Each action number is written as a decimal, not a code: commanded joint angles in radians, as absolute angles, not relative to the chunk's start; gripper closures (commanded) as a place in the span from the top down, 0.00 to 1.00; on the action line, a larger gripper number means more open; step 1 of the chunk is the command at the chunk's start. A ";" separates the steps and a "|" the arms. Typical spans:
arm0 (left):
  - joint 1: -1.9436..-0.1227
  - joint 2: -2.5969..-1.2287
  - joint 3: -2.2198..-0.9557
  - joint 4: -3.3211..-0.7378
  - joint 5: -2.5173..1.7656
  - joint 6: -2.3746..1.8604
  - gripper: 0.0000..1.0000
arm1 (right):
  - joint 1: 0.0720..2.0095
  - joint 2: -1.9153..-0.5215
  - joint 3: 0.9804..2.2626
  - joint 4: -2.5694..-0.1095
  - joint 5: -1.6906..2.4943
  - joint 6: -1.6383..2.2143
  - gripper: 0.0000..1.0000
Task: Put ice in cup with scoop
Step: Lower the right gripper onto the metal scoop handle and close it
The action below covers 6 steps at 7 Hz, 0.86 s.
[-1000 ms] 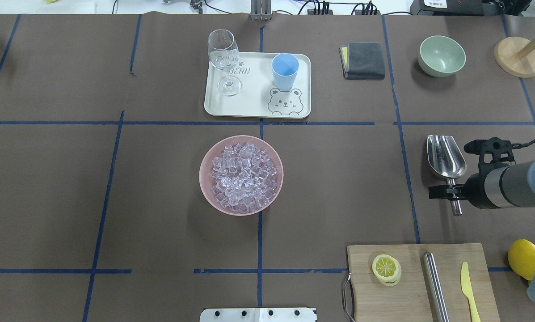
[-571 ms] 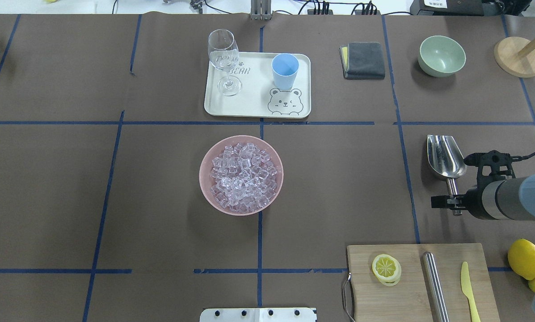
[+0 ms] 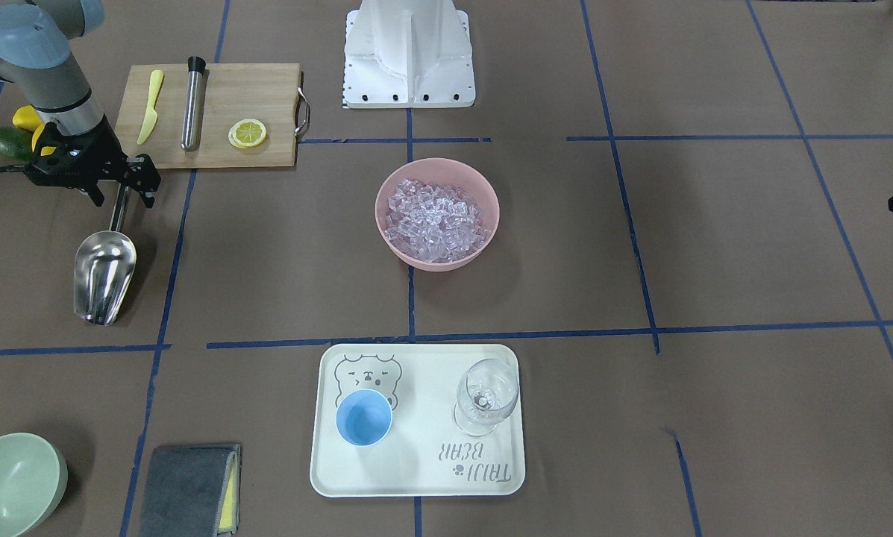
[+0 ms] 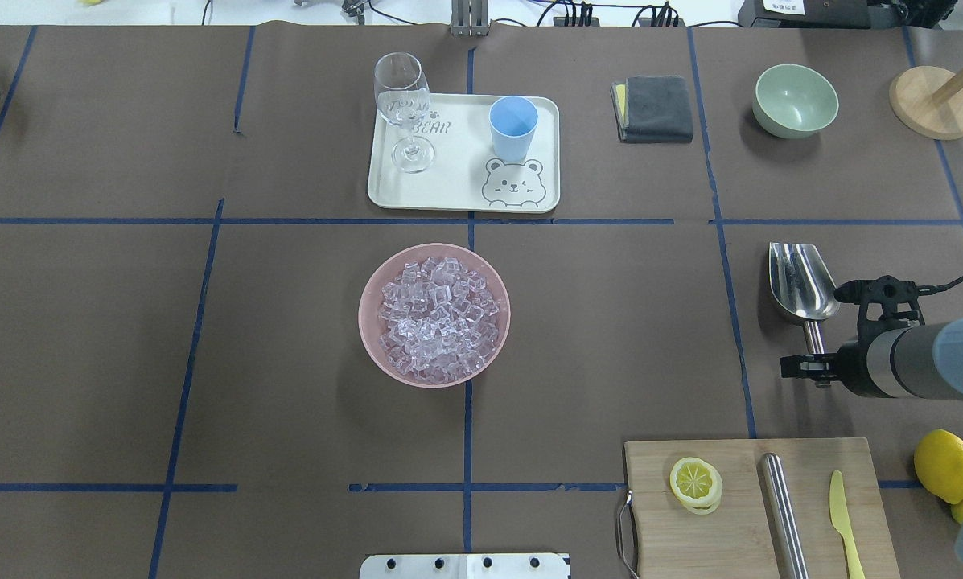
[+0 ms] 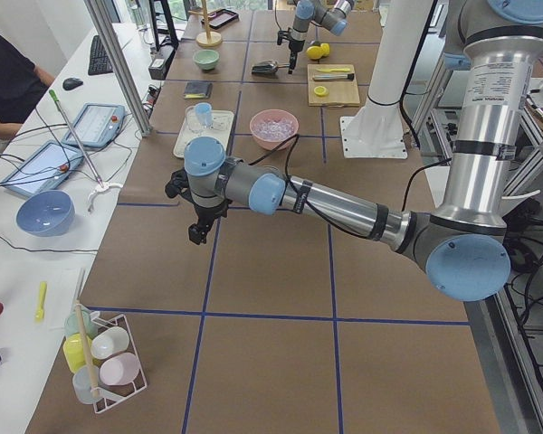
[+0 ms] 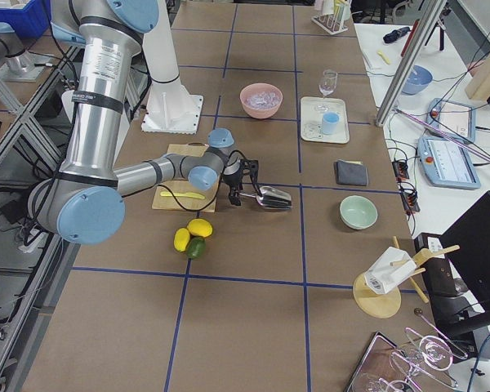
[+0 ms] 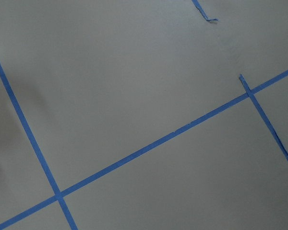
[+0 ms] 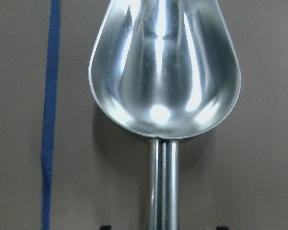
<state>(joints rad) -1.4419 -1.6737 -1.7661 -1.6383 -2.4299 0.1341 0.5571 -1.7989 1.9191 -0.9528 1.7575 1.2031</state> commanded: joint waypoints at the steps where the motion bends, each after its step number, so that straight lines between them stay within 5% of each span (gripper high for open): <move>1: -1.443 -1.674 -1.767 -1.638 -2.430 0.133 1.00 | 0.558 -1.796 1.905 -0.933 1.763 1.203 0.27; 2: -1.445 -1.674 -1.769 -1.638 -2.430 0.135 1.00 | 0.560 -1.796 1.913 -0.931 1.761 1.200 0.00; 6: -1.445 -1.674 -1.772 -1.640 -2.430 0.135 1.00 | 0.599 -1.842 2.044 -0.933 1.795 1.102 0.00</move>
